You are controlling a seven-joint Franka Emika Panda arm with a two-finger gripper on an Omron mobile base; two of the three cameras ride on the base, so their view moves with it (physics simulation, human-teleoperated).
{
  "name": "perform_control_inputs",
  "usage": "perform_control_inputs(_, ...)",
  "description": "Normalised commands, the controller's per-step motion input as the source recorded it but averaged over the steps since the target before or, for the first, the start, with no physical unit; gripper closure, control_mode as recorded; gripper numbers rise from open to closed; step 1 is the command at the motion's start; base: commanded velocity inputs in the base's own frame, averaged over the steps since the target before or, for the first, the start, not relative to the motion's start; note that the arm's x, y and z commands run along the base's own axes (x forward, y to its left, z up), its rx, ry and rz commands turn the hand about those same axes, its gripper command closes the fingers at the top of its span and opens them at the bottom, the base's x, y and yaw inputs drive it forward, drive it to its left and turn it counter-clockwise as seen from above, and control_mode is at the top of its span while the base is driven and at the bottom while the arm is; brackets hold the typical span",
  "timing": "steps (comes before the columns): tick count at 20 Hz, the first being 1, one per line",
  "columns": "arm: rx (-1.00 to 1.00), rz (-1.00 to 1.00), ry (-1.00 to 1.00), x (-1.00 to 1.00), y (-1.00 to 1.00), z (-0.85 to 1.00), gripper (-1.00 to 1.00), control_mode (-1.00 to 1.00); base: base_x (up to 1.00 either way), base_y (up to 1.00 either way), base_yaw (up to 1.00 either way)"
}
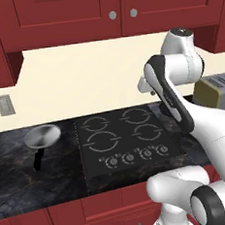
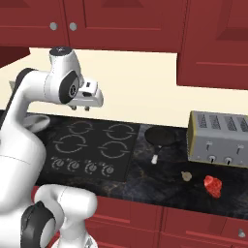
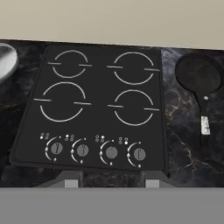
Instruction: Place both pans onto different burners. Then place the garlic and the steak on different pans.
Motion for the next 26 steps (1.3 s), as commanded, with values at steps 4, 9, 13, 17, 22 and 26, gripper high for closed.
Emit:
perform_control_inputs(4, 0.0, 0.0, 0.0, -0.09, -0.45, -0.08, -1.0, -1.0, 0.0, 0.0, 0.0)
perform_control_inputs(9, 0.0, -0.02, 0.0, -0.13, -0.83, -0.2, -1.0, -1.0, 0.0, 0.0, 0.0)
perform_control_inputs(13, 0.0, -0.03, 0.01, -0.04, -0.81, -0.19, -1.0, -1.0, 0.0, 0.0, 0.0)
perform_control_inputs(17, 0.0, -0.05, 0.03, 0.0, -0.68, -0.2, -1.0, -1.0, 0.0, 0.0, 0.0)
perform_control_inputs(22, -0.02, -0.07, 0.06, 0.0, -0.57, -0.22, -1.0, -1.0, 0.0, 0.0, 0.0)
perform_control_inputs(26, -0.02, -0.08, 0.09, 0.0, -0.47, -0.21, -1.0, -1.0, 0.0, 0.0, 0.0)
